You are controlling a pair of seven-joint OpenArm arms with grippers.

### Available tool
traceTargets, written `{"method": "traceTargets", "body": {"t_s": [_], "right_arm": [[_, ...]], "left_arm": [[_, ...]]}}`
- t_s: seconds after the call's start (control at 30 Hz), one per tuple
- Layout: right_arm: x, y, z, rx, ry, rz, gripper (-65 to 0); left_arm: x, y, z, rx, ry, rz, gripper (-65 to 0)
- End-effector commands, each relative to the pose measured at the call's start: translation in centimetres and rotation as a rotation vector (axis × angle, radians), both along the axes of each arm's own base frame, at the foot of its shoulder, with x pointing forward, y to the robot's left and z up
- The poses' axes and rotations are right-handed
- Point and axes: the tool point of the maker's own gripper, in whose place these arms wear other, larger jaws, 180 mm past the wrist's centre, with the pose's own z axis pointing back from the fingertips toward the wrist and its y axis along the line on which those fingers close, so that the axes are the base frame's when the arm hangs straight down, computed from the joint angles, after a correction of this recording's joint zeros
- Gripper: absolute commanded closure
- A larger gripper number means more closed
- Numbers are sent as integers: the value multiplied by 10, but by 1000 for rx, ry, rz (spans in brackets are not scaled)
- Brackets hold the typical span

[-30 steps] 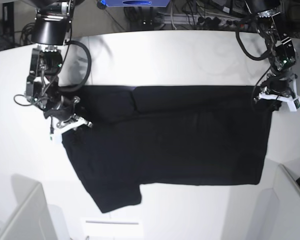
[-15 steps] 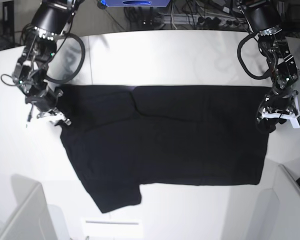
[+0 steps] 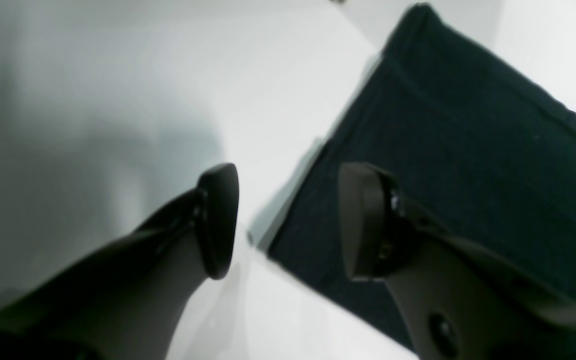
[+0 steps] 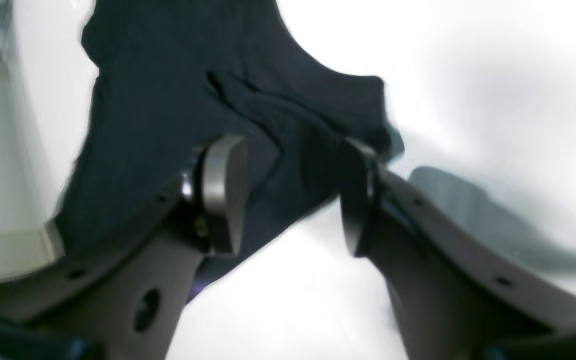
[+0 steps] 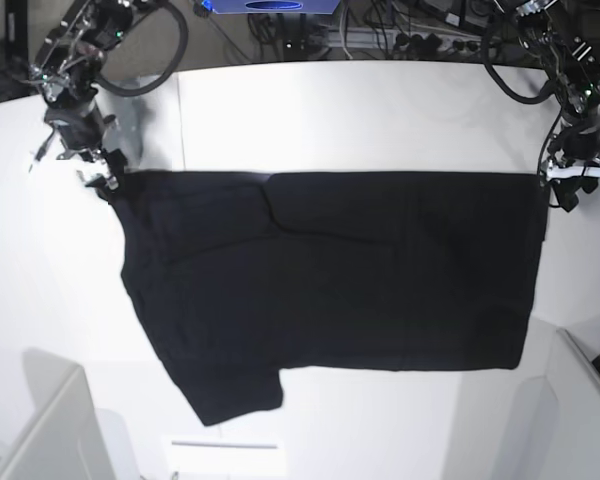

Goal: Fold the T-shirt properly
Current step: 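Drag the shirt back toward the robot with both grippers, then release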

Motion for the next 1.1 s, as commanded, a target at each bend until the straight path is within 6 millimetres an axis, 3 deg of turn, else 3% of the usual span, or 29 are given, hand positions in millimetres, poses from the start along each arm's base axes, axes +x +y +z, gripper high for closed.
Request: {"method": "traceTargets", "body": {"t_s": [0.0,0.13,0.2,0.4,0.63,0.97,1.07], "right_arm": [[1,-4,9,9,-40,-9,-291],[-8,-1,1,65,-31,-22,-293],[-12,-2,-9,78,-7,-30,-293],[-10,-10,-33,96,11,-97,-323],[2,-14,-48,122,31,-99,-354],[9,-19,-58,133,52,-93,-351],[12,-13,-58,134,50,-73,-350]], "left_arm": [[-2,7,6,10,-20,8,-342],[-9,7,-14,-79,-16,36,-492],[-11,7,-20,-110,-16,47,-536],[-6,3,-33,-152,-8,51,-540],[4,-12,-50,-193,17,22,-540],[18,-14,-46,-205,-10,19,-540],[21,-14,-44,-205,-19,18,-540]]}}
